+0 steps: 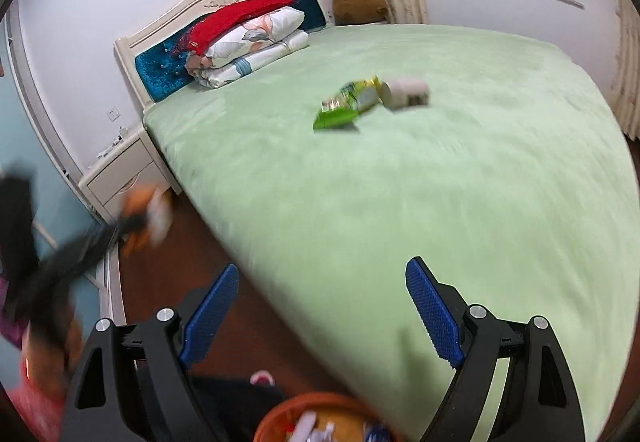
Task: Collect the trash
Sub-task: 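Move the right gripper to the green snack bag and grasp it, then carry the sock and snack bag to the orange bucket and open both grippers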
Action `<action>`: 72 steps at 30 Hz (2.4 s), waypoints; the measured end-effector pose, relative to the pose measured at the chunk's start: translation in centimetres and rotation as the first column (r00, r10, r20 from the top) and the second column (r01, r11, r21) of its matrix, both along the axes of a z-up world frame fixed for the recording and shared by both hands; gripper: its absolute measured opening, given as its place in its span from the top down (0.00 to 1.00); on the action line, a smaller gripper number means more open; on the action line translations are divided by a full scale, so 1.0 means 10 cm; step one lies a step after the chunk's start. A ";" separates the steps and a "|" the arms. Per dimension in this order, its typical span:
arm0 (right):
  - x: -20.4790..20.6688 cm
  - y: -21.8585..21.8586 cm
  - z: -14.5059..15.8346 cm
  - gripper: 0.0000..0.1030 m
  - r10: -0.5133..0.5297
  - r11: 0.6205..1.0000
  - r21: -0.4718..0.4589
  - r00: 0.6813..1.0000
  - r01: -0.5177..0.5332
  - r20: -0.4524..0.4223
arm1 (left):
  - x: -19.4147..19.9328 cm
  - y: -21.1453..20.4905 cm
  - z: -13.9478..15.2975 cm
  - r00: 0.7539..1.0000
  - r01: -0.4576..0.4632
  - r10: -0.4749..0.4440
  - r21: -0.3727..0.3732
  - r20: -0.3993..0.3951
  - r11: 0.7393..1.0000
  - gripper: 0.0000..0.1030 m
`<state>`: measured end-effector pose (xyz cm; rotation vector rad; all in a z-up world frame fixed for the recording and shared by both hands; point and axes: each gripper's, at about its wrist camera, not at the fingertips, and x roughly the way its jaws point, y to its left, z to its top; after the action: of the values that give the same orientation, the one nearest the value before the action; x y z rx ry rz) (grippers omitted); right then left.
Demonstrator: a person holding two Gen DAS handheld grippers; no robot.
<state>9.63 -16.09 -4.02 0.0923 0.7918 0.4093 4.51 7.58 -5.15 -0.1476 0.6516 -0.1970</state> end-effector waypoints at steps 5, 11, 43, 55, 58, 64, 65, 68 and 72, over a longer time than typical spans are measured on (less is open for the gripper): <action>1.17 0.39 0.04 0.19 -0.034 0.999 -0.033 0.999 0.033 -0.033 | -0.08 0.08 -0.09 1.000 0.008 -0.008 0.006 -0.018 1.000 0.76; 2.33 0.80 -0.12 0.19 -0.121 0.990 -0.089 0.986 0.111 -0.115 | -0.03 0.28 -0.15 0.999 -0.014 0.014 -0.019 -0.033 1.000 0.76; 1.35 0.19 0.61 0.64 -0.126 0.989 -0.078 0.992 0.126 0.007 | -0.28 0.10 0.00 1.000 0.019 -0.020 -0.070 -0.006 0.997 0.76; -0.51 -0.43 0.64 0.64 -0.018 0.999 -0.038 0.999 0.020 0.050 | -0.65 -0.54 0.06 0.983 0.182 -0.183 -0.022 -0.030 0.983 0.76; -0.91 -0.48 0.54 0.64 0.017 0.999 -0.038 0.999 -0.015 0.038 | -0.74 -0.70 -0.02 0.972 0.225 -0.225 -0.010 -0.064 0.974 0.76; -1.48 -0.57 0.24 0.64 0.040 0.999 -0.022 0.999 -0.040 -0.012 | -0.89 -0.92 -0.29 0.945 0.290 -0.286 0.001 -0.156 0.957 0.76; -1.58 -0.59 0.15 0.64 0.040 0.999 -0.014 0.999 -0.040 -0.031 | -0.91 -0.95 -0.34 0.941 0.296 -0.292 0.000 -0.173 0.955 0.76; -1.78 -0.58 -0.08 0.64 0.044 0.999 -0.025 0.996 -0.046 -0.075 | -0.96 -1.01 -0.55 0.925 0.311 -0.303 0.000 -0.230 0.950 0.76; -1.96 -0.57 -0.49 0.64 0.052 0.999 -0.004 0.983 -0.054 -0.177 | -1.02 -1.09 -0.93 0.884 0.331 -0.320 -0.028 -0.342 0.943 0.76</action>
<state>-9.93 -21.82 -8.92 0.1005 0.9729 0.4524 -5.68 -3.32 -14.46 -0.0398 1.0276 -0.4941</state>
